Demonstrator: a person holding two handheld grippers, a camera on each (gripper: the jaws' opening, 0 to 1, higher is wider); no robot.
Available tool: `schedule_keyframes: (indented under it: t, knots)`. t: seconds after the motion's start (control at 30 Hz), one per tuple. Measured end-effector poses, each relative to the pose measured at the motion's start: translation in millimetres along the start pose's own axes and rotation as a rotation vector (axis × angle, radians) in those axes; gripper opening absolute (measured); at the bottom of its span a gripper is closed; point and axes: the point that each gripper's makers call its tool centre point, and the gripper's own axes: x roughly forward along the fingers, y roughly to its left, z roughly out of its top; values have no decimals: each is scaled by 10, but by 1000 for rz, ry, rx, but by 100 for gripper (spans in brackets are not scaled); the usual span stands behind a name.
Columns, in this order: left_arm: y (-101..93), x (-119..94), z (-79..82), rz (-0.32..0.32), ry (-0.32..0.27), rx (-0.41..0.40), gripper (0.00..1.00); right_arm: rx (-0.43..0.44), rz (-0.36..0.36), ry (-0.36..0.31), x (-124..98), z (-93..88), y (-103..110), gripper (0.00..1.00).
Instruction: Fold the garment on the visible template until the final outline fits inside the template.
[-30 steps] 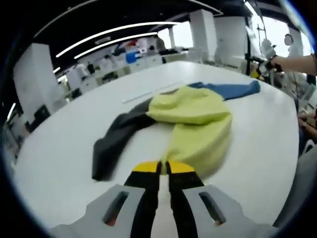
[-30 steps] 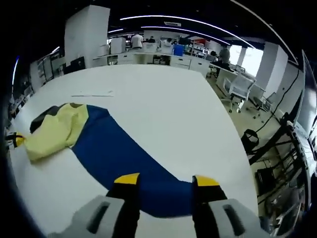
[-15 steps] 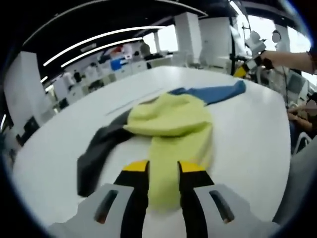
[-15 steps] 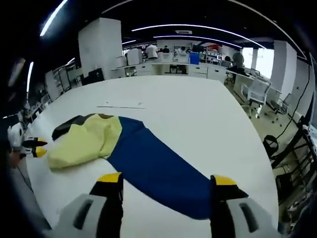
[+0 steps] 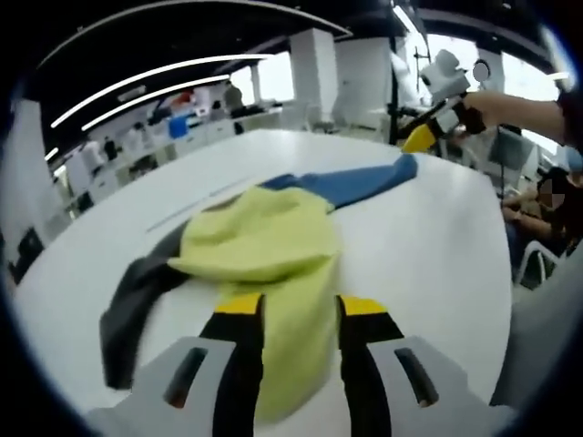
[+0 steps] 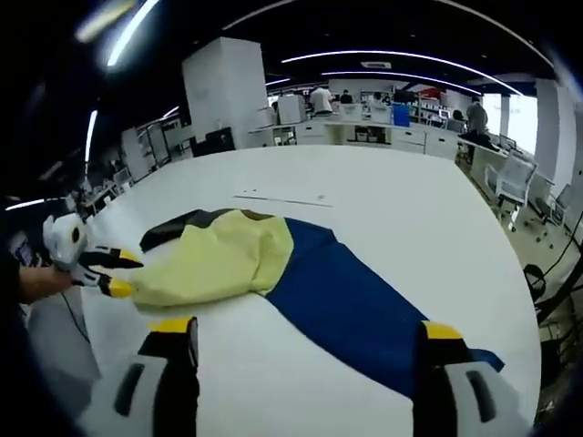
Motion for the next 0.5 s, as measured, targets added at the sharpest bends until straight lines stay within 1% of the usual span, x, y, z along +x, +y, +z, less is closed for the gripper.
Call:
schedule_keyframes:
  t: [0.03,0.13,0.23,0.3,0.37,0.43,0.5]
  knots:
    - [-24,25,10,-8,-1,0,28,-1,23,-1,6,2,48,99]
    - [-82,104,21,-18,5,24,28,-20,54,11,21,-16,126,99]
    - [-132,187,-15,-34,20,66,28,-40,91,12,35,-37,243,99]
    - [-154,225,-40,-42,27,70,27,-63,97,23,57,-83,291,99]
    - [-162,270,-71,-43,38,92,27,-64,108,23,83,-117,350,99]
    - [-146,323,-126,-34,65,131,27,-53,121,15,109,-134,403,99]
    - [-153,370,-140,-36,73,149,26,-43,132,14,141,-160,458,99]
